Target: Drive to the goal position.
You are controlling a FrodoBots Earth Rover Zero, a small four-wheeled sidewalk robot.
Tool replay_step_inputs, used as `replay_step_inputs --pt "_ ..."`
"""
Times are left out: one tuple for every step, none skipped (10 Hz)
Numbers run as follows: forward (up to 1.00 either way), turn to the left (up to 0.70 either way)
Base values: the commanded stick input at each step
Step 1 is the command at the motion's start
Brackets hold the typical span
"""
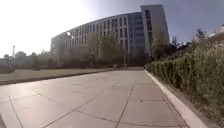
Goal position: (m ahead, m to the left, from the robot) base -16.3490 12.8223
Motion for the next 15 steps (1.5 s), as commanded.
replay_step_inputs --pt "0.04 0.0" --pt "0.04 0.0" --pt "0.04 0.0" --pt "0.04 0.0" --pt "0.04 0.0" --pt "0.04 0.0" --pt "0.04 0.0" --pt "0.04 0.0" --pt "0.04 0.0" --pt "0.04 0.0" --pt "0.04 0.0" --pt "0.04 0.0" --pt "0.04 0.0" --pt "0.04 0.0" --pt "0.04 0.0"
